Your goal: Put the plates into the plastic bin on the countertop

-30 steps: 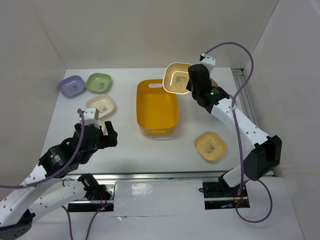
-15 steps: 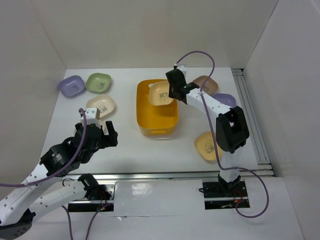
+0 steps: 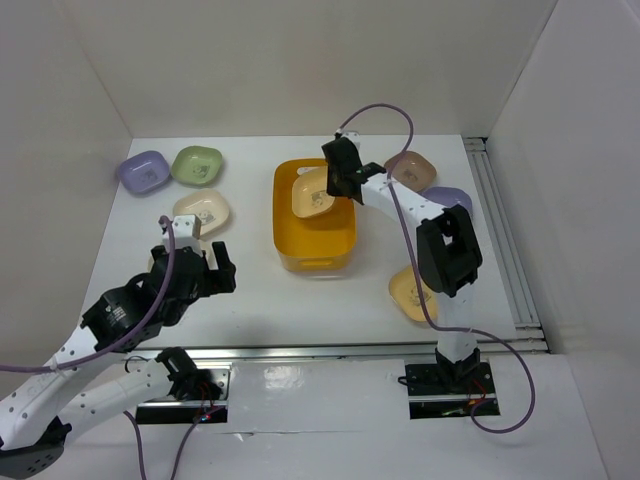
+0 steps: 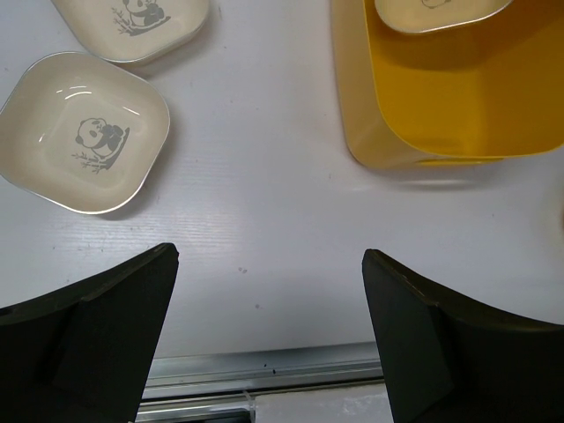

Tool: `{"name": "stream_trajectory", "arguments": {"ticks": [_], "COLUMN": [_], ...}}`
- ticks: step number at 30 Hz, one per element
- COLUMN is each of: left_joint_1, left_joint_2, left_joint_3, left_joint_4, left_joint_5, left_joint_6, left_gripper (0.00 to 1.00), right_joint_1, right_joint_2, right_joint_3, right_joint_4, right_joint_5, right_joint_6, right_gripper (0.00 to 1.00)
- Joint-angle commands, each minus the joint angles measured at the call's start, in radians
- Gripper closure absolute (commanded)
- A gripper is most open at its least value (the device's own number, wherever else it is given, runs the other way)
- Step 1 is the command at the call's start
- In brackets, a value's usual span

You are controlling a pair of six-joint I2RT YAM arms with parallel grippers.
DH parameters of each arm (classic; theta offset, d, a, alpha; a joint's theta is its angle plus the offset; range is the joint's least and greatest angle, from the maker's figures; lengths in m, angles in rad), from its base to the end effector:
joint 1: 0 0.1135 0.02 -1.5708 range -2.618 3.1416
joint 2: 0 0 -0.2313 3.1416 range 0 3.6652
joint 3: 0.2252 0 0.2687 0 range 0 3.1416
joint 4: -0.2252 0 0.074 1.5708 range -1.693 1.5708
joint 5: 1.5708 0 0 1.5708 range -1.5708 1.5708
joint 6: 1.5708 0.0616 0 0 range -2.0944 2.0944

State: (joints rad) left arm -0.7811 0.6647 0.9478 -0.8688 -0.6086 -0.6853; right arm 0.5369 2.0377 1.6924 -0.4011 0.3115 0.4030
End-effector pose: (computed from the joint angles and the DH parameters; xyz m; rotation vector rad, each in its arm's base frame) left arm 0.1501 -0.0992 0.3181 -0.2436 2.0365 -0.2545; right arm 0.4292 0.2335 0.1978 0.0037 2.2770 0.1318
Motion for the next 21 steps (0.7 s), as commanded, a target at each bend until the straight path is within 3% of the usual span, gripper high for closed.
{"name": "stream_trajectory", "arguments": {"ticks": [1,4,9,12,16,21], "left_joint_1": [0.006,0.006,0.006,0.006,0.064,0.178], "left_joint_2": [-0.008,-0.008,-0.008,-0.008,0.047,0.237], "left_joint_3": [0.002,0.002,0.002,0.012,0.025,0.082], "left_joint_4": [0.011,0.011,0.011,-0.007,-0.061,-0.110], "left_joint_5": [-0.023,-0.023,-0.034,-0.066,-0.101,-0.039], "left_joint_6": [-0.007,-0.007,-0.016,-0.039,-0.091,-0.174], "left_gripper": [0.01,0.01,0.01,0.01,0.01,0.01], "right_joint_1": [0.026,0.035,0.044,0.055,0.064,0.064], "right_joint_2": [0.022,0.003,-0.085,-0.183,-0.364,-0.612], "right_joint_3": [0.072,0.081,0.055,0.024,-0.145,-0.356], "right_joint_4": [0.027,0.027,0.047,0.047,0.047,0.100], "right_joint_5": [-0.011,-0.020,-0.031,-0.031,-0.008,-0.078], "right_joint_6": [-0.003,-0.013,-0.023,-0.044,-0.084,-0.118], "right_gripper": [0.79,0.65,0.24,0.18,0.05,0.02]}}
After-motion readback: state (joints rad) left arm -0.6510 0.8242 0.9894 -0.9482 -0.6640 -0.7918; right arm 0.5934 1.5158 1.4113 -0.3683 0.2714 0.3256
